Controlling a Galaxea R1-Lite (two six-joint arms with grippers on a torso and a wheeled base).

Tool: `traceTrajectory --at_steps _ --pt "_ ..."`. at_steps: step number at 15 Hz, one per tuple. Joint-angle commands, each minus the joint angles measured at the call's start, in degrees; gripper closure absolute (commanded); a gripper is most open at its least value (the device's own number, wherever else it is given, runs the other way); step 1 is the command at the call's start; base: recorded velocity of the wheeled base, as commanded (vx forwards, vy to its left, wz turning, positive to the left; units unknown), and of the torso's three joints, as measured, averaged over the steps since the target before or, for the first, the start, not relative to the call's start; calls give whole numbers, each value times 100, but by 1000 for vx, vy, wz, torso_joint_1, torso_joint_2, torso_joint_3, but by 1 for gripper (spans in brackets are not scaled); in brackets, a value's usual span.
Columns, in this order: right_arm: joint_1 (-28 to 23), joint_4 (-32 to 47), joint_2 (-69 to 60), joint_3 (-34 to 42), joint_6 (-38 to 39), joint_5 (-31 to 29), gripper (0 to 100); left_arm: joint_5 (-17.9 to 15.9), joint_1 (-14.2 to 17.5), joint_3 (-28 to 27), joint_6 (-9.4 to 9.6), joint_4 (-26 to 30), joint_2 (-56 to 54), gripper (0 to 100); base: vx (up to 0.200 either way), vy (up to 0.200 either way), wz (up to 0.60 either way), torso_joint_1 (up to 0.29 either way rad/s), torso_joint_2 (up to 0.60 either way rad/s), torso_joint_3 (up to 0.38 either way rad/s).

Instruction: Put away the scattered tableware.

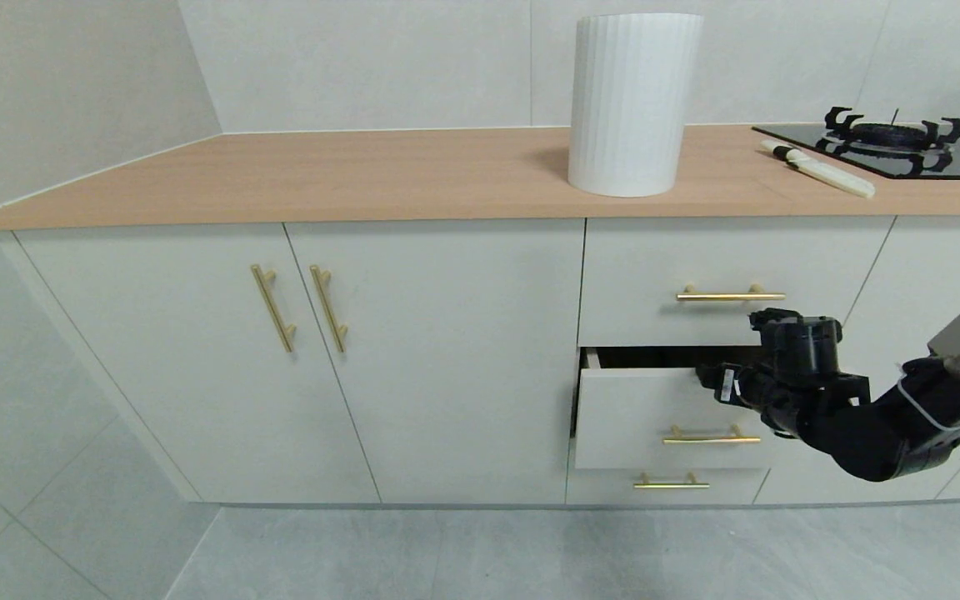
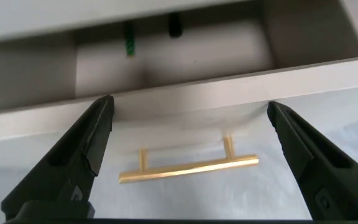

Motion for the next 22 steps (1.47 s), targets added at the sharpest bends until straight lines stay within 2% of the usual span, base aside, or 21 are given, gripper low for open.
traceTrajectory --at_steps 1,8,11,16,19,22 --pt "-79 -99 337 -26 -9 -28 0 3 1 0 -4 -2 0 0 0 0 0 0 0 0" --pt "-281 -925 486 -26 17 -63 0 3 1 0 -4 6 0 0 0 0 0 0 0 0" --pt "-281 -917 126 150 17 7 0 3 1 0 -4 -2 0 0 0 0 0 0 0 0" --pt "-219 -890 -595 695 17 675 0 3 1 0 -4 6 0 0 0 0 0 0 0 0" --pt "-131 -820 -665 774 0 684 0 3 1 0 -4 -2 0 0 0 0 0 0 0 0" --pt "141 -442 -446 889 -18 974 0 3 1 0 -4 -2 0 0 0 0 0 0 0 0"
